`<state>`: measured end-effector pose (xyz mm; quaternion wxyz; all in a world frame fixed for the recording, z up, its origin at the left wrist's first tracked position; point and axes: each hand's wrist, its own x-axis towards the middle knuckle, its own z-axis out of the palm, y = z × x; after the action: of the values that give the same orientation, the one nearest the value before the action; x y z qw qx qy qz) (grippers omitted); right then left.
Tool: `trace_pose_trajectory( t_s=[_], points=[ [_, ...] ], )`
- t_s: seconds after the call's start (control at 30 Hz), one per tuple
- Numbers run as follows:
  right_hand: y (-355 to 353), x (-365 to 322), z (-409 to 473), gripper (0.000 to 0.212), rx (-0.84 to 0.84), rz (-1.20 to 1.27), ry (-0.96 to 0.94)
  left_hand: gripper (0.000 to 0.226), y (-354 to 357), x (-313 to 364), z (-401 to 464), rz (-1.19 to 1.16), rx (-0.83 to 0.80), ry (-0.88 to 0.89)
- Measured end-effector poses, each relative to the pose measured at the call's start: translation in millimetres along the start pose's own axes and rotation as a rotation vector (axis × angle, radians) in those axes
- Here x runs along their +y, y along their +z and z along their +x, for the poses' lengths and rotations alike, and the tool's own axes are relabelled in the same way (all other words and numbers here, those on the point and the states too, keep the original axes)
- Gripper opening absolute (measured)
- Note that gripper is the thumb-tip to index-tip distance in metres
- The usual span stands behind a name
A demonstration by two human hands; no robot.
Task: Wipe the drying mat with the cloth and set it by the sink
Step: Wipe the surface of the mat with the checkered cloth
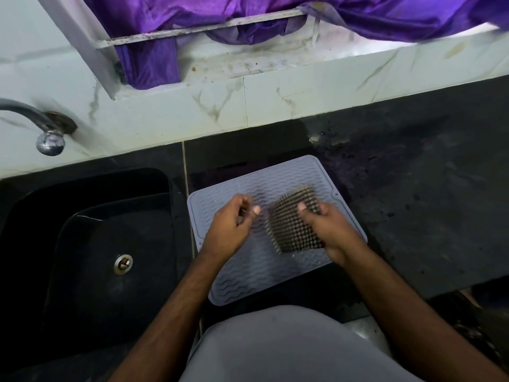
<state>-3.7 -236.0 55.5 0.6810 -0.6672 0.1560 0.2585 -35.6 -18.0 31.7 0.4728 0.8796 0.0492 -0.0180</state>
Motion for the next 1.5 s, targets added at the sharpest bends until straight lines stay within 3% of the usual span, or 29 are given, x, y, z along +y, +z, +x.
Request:
trace_pose_trajectory(
  t_s=[0.07,0.13,0.2,0.3,0.43,0.6,0.77,1.17,1.5],
  points=[
    [-17,-8,-1,0.019,0.165,0.006,-0.104,0.05,3,-14,-2,0.176,-0.185,-0.018],
    [-34,-10,0,0.019,0.342,-0.262,-0.314,0.09,7,-26,-4,0.455,-0.375,0.003],
    [-47,1,6,0.028,0.461,-0.604,-0.524,0.118,13,-40,-9,0.61,-0.462,0.025],
    [-58,49,28,0.051,0.4,-0.878,-0.676,0.138,23,-65,-16,0.685,-0.513,0.017],
    [-49,121,43,0.069,0.287,-1.261,-0.479,0.137,27,-83,-17,0.713,-0.486,0.053],
    [-49,105,46,0.066,0.264,-1.156,-0.399,0.136,27,-84,-17,0.659,-0.475,0.056],
    [-40,115,47,0.093,0.388,-1.278,-0.359,0.134,27,-85,-21,0.645,-0.446,0.061],
    [7,136,53,0.06,0.654,-1.239,-0.291,0.137,31,-87,-19,0.646,-0.425,0.041],
    [76,151,20,0.062,0.576,-1.107,-0.311,0.14,34,-92,-18,0.657,-0.425,0.053]
  ],
)
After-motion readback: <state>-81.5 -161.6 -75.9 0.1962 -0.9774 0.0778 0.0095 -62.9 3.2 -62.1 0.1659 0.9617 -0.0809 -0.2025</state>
